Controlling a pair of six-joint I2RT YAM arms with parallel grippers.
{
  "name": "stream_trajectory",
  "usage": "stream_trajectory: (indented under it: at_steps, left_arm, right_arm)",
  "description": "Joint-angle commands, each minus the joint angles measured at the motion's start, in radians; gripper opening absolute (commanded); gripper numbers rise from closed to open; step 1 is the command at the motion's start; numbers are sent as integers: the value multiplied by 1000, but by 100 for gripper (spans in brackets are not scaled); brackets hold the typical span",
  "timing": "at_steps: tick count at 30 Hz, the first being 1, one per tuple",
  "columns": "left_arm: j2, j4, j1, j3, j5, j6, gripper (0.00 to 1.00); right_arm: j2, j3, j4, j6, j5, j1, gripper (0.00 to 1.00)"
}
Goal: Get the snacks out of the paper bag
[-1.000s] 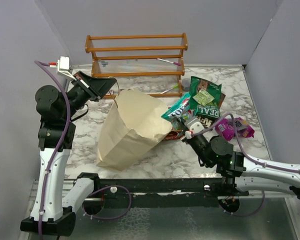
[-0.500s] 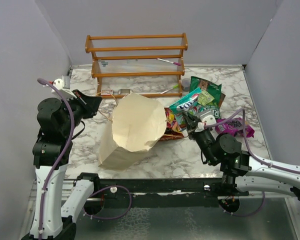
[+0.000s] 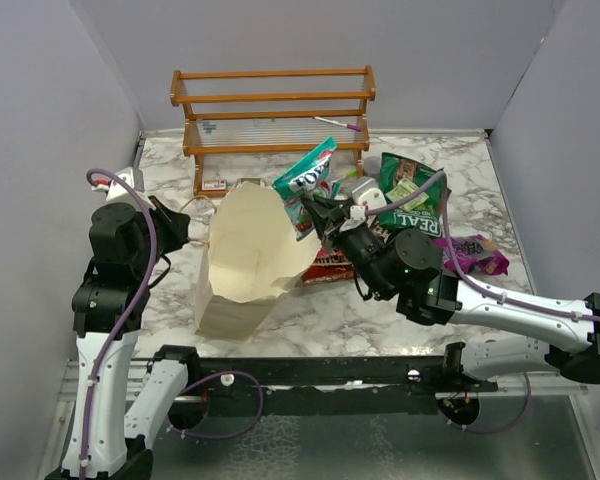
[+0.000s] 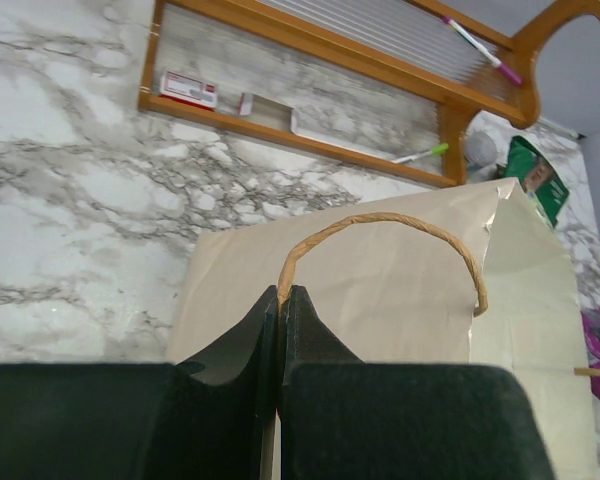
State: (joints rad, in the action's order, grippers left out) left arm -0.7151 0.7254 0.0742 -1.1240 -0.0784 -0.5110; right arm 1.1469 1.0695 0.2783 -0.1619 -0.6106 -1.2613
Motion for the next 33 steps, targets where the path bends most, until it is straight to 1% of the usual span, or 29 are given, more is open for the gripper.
stream_trajectory:
  at_steps: [1,4,5,6,9,12,16,20,22,25,28,33]
  left_arm:
    - [15,72,1,-55,196,63,0]
    - [28,94,0,-71,272,87,0]
    - [32,101,1,-73,296,93,0]
    - [35,106,1,-75,321,97,0]
    - [43,122,1,-76,407,115,0]
    - [50,139,1,-81,467,127,0]
    - [79,155,1,-76,507,128,0]
    - [124,170,1,-63,546,122,1]
    - [150,168,1,-59,535,114,9]
    - [186,167,1,-61,517,92,24]
    - [214,161,1,-72,503,77,31]
    - [250,152,1,-98,470,58,47]
  right_arm:
    - [6,76,91,-119,-91,1,1]
    - [1,37,196,-199,-291,23,2]
    - [-7,34,170,-187,-321,43,2]
    - [-20,38,107,-150,-320,61,2]
    - [-62,40,-97,29,-267,198,2]
    - [-104,-23,-204,142,-212,312,2]
    - [-123,-113,-378,314,-123,400,2]
    - [-148,-239,-466,495,-7,443,2]
    - [-157,-291,-499,569,15,446,2]
    - [-168,-353,-545,676,5,447,2]
    - [-180,-403,-589,791,19,447,2]
    - [-204,-456,-637,870,0,447,2]
